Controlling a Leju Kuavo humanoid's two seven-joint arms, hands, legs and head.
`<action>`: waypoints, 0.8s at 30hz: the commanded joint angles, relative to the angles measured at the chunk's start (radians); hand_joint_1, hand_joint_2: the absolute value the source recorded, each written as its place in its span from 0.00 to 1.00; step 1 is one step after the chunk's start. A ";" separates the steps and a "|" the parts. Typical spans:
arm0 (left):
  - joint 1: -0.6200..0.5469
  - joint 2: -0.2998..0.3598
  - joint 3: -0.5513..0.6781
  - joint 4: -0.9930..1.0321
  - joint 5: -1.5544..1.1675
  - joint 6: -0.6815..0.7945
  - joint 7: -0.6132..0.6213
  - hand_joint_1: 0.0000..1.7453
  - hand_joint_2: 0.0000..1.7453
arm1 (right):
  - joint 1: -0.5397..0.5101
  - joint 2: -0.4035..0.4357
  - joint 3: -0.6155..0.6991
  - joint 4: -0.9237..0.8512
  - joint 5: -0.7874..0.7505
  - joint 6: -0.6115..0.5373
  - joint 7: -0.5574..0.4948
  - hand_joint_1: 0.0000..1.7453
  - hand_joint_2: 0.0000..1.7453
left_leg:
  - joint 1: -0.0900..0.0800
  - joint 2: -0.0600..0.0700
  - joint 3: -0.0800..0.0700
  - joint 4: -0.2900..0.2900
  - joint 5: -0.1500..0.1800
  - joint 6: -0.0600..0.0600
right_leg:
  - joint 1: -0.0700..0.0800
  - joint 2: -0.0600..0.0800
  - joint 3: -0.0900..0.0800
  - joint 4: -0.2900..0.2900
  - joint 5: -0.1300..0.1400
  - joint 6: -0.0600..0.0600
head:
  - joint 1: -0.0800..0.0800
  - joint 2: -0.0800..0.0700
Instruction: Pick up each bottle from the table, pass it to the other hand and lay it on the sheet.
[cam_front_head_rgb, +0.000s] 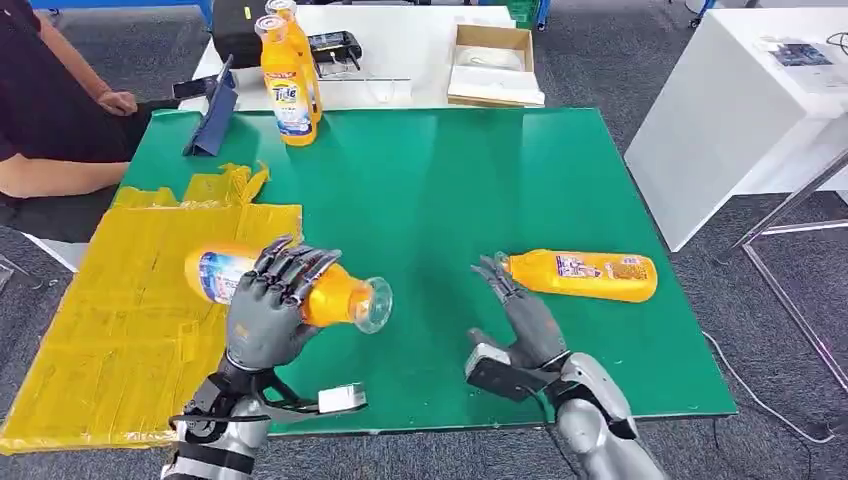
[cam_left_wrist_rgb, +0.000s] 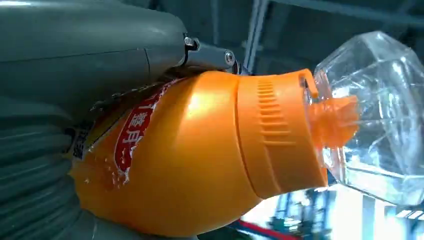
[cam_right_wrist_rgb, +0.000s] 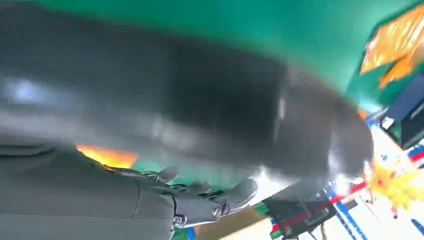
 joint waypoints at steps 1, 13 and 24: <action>-0.058 0.096 0.032 0.172 -0.161 0.002 0.258 1.00 1.00 | -0.063 -0.110 -0.102 0.013 -0.046 0.054 -0.005 0.00 1.00 | -0.002 -0.006 0.006 -0.003 0.001 0.000 | -0.002 -0.001 0.005 0.000 -0.002 -0.001 | 0.000 0.000; -0.268 0.235 -0.221 0.664 -0.189 0.002 0.613 1.00 1.00 | -0.068 -0.111 -0.103 0.030 -0.007 0.085 -0.004 0.00 1.00 | -0.002 -0.011 0.008 -0.003 0.001 0.000 | -0.003 -0.004 0.006 0.001 -0.003 -0.001 | 0.000 0.000; -0.447 0.229 -0.179 1.049 -0.118 -0.094 0.591 1.00 1.00 | -0.076 -0.198 -0.112 0.032 0.030 0.090 0.007 0.00 1.00 | -0.001 -0.005 0.005 -0.001 0.001 0.002 | -0.002 0.002 0.005 0.001 -0.001 0.000 | 0.000 0.000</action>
